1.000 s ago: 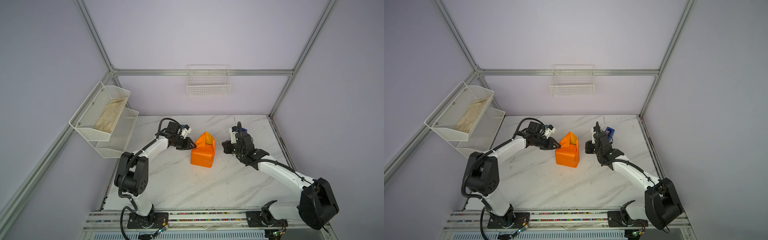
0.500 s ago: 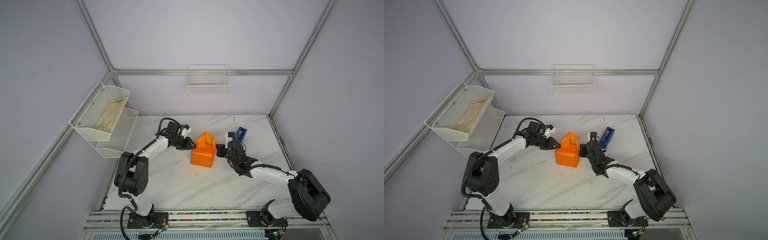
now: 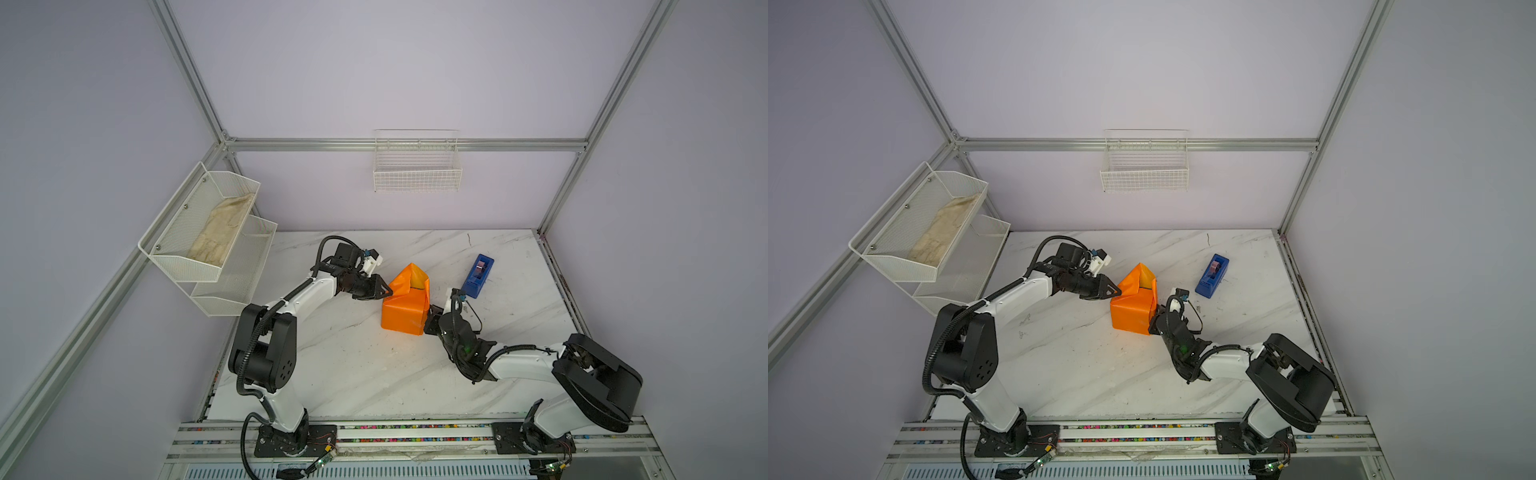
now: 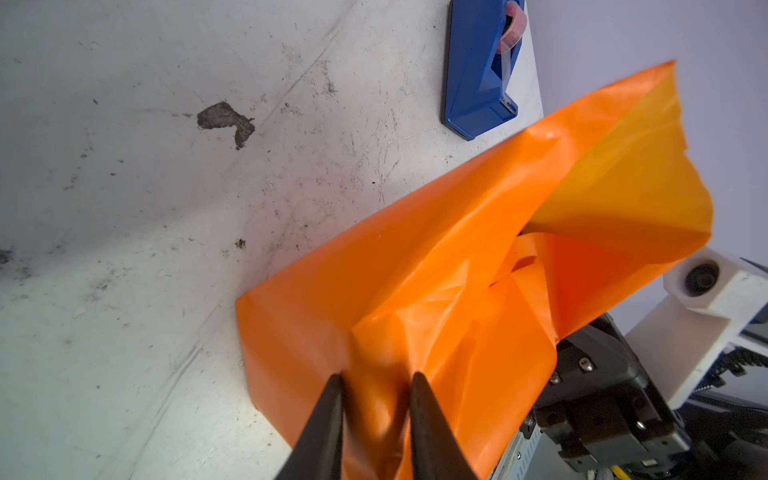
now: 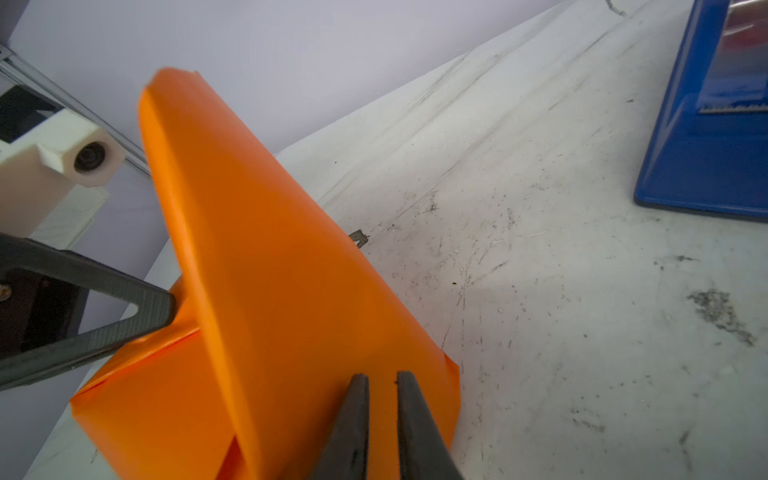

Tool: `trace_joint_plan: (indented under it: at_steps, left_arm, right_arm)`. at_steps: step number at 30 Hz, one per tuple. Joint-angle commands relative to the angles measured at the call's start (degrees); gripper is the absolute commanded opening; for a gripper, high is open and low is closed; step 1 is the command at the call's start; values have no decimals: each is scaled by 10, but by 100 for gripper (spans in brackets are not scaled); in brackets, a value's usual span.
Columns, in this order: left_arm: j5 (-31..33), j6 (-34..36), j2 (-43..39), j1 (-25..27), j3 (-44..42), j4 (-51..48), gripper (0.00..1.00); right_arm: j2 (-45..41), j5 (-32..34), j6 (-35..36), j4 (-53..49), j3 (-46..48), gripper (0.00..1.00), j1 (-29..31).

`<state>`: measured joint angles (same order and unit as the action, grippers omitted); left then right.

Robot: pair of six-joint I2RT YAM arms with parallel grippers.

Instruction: Wrap the gift box in paper

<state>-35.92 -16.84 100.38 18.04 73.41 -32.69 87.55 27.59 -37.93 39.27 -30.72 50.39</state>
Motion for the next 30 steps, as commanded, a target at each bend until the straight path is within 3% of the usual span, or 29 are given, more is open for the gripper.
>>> trace_joint_plan:
  at_steps: [1, 30]
  left_arm:
    - [100, 13, 51, 13, -36, -104, 24]
    - [100, 10, 46, 12, -44, -101, 24]
  right_arm:
    - [11, 52, -20, 52, 1, 18, 9]
    - [35, 76, 19, 87, -44, 14, 34]
